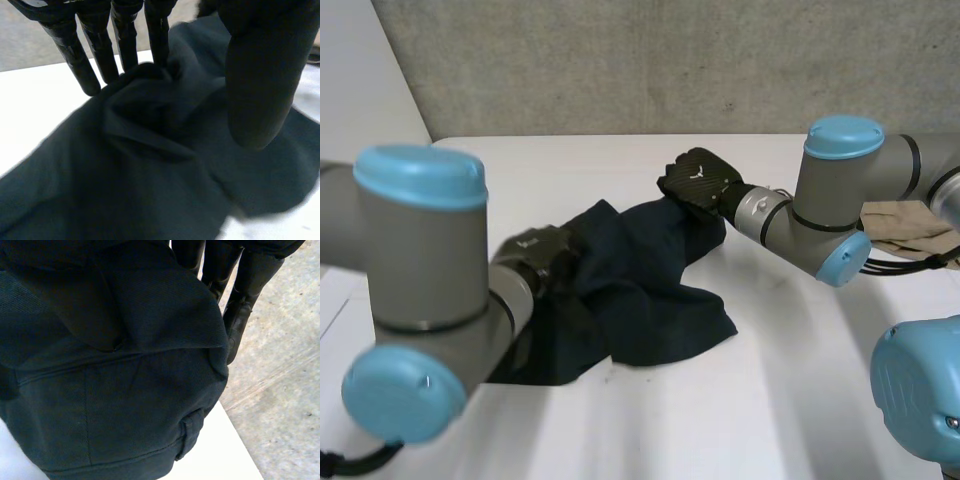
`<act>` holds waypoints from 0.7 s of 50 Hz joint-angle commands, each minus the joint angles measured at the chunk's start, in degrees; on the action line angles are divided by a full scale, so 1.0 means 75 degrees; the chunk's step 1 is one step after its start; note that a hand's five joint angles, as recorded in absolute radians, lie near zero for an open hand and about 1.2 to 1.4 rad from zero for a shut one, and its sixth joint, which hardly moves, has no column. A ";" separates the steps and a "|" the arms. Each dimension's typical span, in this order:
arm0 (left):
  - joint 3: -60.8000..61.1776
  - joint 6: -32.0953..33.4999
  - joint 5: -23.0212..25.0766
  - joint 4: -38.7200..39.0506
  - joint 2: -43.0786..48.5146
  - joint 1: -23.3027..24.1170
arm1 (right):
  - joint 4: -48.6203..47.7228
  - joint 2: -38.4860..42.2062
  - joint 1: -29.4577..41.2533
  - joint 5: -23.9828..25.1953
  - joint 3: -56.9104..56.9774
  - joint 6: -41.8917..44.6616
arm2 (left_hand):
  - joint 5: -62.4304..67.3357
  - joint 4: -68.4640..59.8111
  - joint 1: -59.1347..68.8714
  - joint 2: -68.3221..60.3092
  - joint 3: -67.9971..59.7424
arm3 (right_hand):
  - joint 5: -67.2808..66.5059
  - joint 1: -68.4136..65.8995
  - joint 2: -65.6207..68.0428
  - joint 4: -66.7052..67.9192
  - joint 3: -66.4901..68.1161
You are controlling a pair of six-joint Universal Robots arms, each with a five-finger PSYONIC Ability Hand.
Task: Fold the laundry.
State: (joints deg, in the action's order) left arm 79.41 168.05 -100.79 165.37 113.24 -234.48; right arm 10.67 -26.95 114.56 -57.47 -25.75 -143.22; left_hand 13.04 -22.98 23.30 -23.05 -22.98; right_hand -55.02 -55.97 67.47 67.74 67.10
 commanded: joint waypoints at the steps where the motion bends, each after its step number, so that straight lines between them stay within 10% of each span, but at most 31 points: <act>1: 0.0802 -0.0270 -0.0026 0.1071 -0.0216 0.0970 | 0.0101 -0.0589 0.0019 -0.0224 -0.0315 -0.0076 | 0.1116 -0.1124 0.1081 -0.1115 -0.1124 | -0.1997 -0.3204 0.1671 0.1634 0.1720; 35: -0.1237 -0.1477 -0.2322 0.1294 0.2128 0.1663 | 0.0124 -0.2781 0.0007 -0.1255 -0.3223 -0.0369 | 0.0959 -0.0967 0.0924 -0.0957 -0.0967 | -0.1997 -0.3204 0.1671 0.1634 0.1720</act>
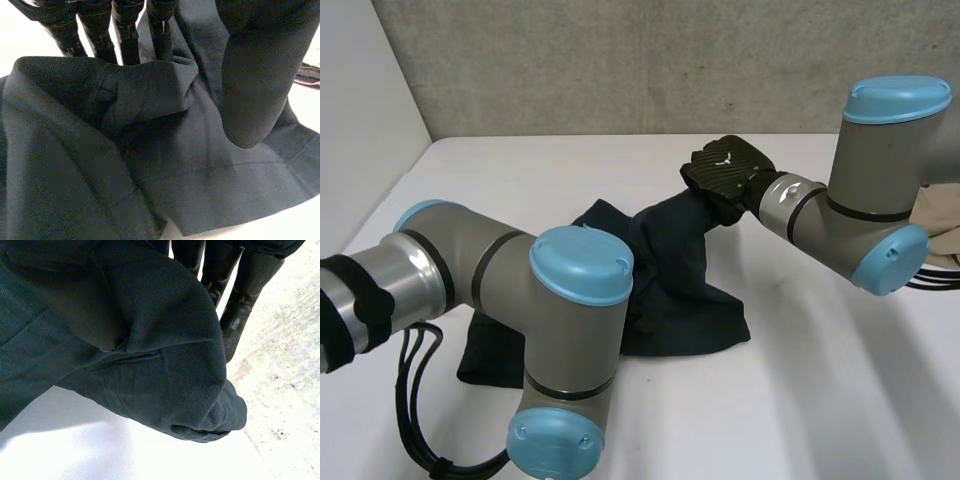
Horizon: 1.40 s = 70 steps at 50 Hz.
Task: Fold the laundry.
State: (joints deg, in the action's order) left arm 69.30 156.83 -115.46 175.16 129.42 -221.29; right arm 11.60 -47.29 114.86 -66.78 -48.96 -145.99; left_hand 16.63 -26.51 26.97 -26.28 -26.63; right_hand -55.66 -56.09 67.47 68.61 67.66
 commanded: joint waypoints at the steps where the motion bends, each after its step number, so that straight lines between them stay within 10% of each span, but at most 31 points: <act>1: 0.0124 0.0019 -0.0402 -0.0011 -0.0053 -0.0108 | 0.0000 -0.0082 -0.0057 -0.0014 -0.0151 0.0000 | 0.0481 -0.0496 0.0435 -0.0527 -0.0480 | -0.1912 -0.3188 0.1671 0.1518 0.1645; 5: 0.0369 0.0101 -0.0415 -0.0058 -0.0544 -0.0224 | 0.0024 -0.0140 -0.0093 -0.0014 -0.0245 0.0070 | 0.0593 -0.0608 0.0547 -0.0640 -0.0592 | -0.1912 -0.3188 0.1671 0.1518 0.1645; 7: 0.0568 0.0112 -0.0379 -0.0070 -0.0849 -0.0353 | 0.0198 -0.0199 -0.0104 -0.0072 -0.0338 0.0175 | 0.0593 -0.0608 0.0547 -0.0640 -0.0592 | 0.3901 0.2625 -0.4142 -0.4295 -0.4168; 13: 0.1318 0.0311 0.0007 -0.0081 -0.2067 -0.0775 | 0.0773 -0.0538 -0.0139 -0.0038 -0.0444 0.0317 | 0.0369 -0.0385 0.0323 -0.0416 -0.0368 | 0.3867 0.2590 -0.4107 -0.4260 -0.4134; 19: 0.2278 0.1130 0.0218 -0.0058 -0.3051 -0.1454 | 0.0926 -0.1206 -0.0163 -0.0119 -0.0562 0.0387 | -0.0326 0.0310 -0.0372 0.0279 0.0327 | 0.7421 0.6145 -0.7662 -0.7815 -0.7689; 44: 0.2691 0.3358 0.1320 0.1583 -0.1296 -0.2229 | 0.1067 -0.0680 -0.0292 -0.0541 -0.0737 0.1360 | -0.0619 0.0603 -0.0665 0.0572 0.0620 | 0.7421 0.6145 -0.7662 -0.7815 -0.7689; 49: 0.2035 0.3441 0.1508 0.1536 -0.0640 -0.2240 | 0.1067 -0.0656 -0.0292 -0.0600 -0.0773 0.1371 | 0.1862 -0.1878 0.1816 -0.1909 -0.1861 | 0.7421 0.6145 -0.7662 -0.7815 -0.7689; 52: 0.1554 0.3487 0.1403 0.1466 -0.0206 -0.2299 | 0.1067 -0.0656 -0.0303 -0.0612 -0.0796 0.1371 | 0.6883 -0.6899 0.6837 -0.6930 -0.6882 | 0.7421 0.6145 -0.7662 -0.7815 -0.7689; 70: -0.3764 0.5784 0.1707 0.1337 0.1844 -0.3588 | 0.1078 -0.0715 -0.0304 -0.0623 -0.0983 0.1278 | 0.7116 -0.7132 0.7070 -0.7163 -0.7116 | 0.7421 0.6145 -0.7662 -0.7815 -0.7689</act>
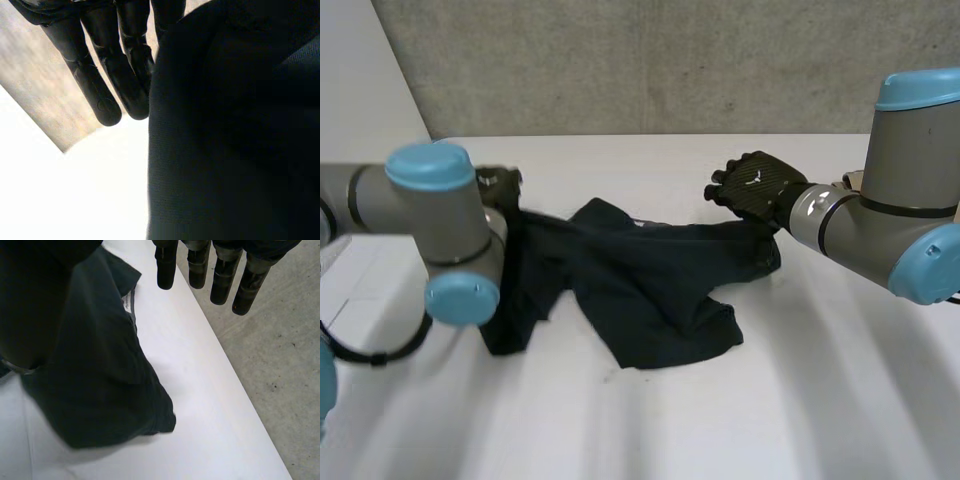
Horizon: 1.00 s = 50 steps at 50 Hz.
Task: Fold the laundry.
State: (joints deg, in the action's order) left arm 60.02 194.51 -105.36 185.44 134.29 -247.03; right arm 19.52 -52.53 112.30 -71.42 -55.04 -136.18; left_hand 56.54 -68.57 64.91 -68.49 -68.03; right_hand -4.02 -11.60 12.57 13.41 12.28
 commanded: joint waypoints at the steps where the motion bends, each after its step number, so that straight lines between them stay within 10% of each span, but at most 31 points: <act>1: -0.2820 0.0773 0.0348 -0.0046 0.1346 -0.0157 | 0.0022 -0.0039 0.0049 0.0007 -0.0254 -0.0030 | 0.1795 -0.1524 0.2012 -0.1535 -0.1597 | 0.0536 0.0213 -0.0343 -0.0455 -0.0304; 10: -0.4393 0.0773 0.0360 -0.0105 0.2320 -0.0168 | -0.0002 -0.0051 0.0061 0.0019 -0.0606 -0.0030 | 0.1732 -0.1460 0.1949 -0.1471 -0.1533 | 0.0536 0.0213 -0.0343 -0.0455 -0.0304; 13: -0.4288 0.0750 0.0314 -0.0209 0.2356 -0.0052 | -0.0025 -0.0051 0.0050 0.0031 -0.0677 -0.0030 | -0.5077 0.5348 -0.4860 0.5337 0.5276 | 0.0536 0.0213 -0.0343 -0.0455 -0.0304; 17: -0.3786 0.0633 0.0126 -0.0653 0.2158 0.0135 | -0.0037 -0.0063 0.0050 0.0031 -0.0712 -0.0030 | -0.7538 0.7809 -0.7321 0.7798 0.7737 | 0.0536 0.0213 -0.0343 -0.0455 -0.0304; 37: 0.2785 -0.2788 0.0196 -0.2191 -0.2341 0.1366 | -0.0049 0.0429 0.0307 0.0171 -0.0572 -0.0850 | -0.5448 0.5720 -0.5231 0.5709 0.5647 | 0.0536 0.0213 -0.0343 -0.0455 -0.0304; 50: 0.3400 -0.3294 0.0079 -0.1500 -0.2648 0.1567 | -0.0072 0.1051 0.0401 0.0218 -0.0337 -0.0932 | -0.5581 0.5852 -0.5364 0.5841 0.5779 | 0.0536 0.0213 -0.0343 -0.0455 -0.0304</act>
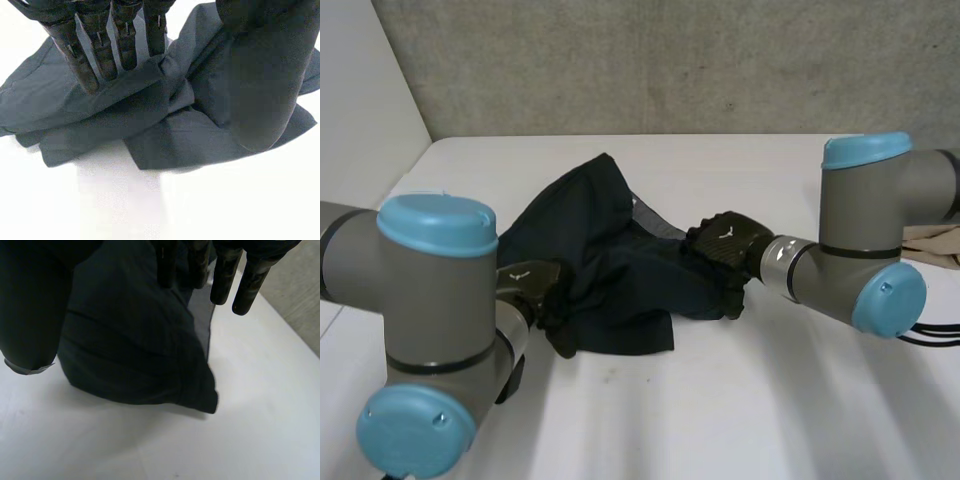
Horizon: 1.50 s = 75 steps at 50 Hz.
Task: Fold the laundry.
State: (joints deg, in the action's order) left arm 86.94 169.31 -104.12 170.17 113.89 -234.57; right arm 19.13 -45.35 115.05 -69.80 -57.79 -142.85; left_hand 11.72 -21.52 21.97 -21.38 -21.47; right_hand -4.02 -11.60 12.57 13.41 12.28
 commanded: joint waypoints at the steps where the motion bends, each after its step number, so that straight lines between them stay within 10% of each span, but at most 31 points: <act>1: -0.0247 0.0101 -0.0087 0.0607 0.0072 -0.0246 | -0.0020 0.0082 0.0023 0.0002 0.0030 -0.0067 | 0.0439 -0.0465 0.0406 -0.0484 -0.0473 | 0.0536 0.0213 -0.0343 -0.0455 -0.0304; 15: -0.0073 -0.0016 -0.0122 0.0725 -0.0115 0.0373 | -0.0559 0.0317 0.0234 0.0002 -0.0052 -0.0524 | 0.0619 -0.0645 0.0586 -0.0664 -0.0652 | -0.1041 -0.1364 0.1234 0.1122 0.1273; 21: 0.0161 0.0077 -0.0636 0.1169 -0.0759 0.0444 | -0.0606 0.0410 0.0316 0.0014 0.0041 -0.0641 | 0.0619 -0.0645 0.0586 -0.0664 -0.0652 | -0.8787 -0.9110 0.8980 0.8868 0.9019; 53: 0.0900 -0.2207 0.0288 0.0760 -0.1205 0.0772 | -0.0524 -0.2109 0.0808 -0.0138 0.0053 -0.1684 | 0.1158 -0.1185 0.1126 -0.1204 -0.1192 | -0.8797 -0.9121 0.8991 0.8878 0.9030; 75: -0.0670 -0.3649 0.0007 0.0784 0.1220 0.0784 | -0.0535 -0.2461 0.1289 -0.0162 -0.0497 -0.1731 | 0.0148 -0.0174 0.0115 -0.0193 -0.0181 | -0.8797 -0.9121 0.8991 0.8878 0.9030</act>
State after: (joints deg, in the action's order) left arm 84.24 141.83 -102.66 175.95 120.74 -228.91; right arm 15.20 -63.54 124.23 -71.01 -60.16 -155.75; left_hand 11.65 -21.80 23.40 -22.23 -22.24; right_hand -56.58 -55.30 67.04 68.03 68.09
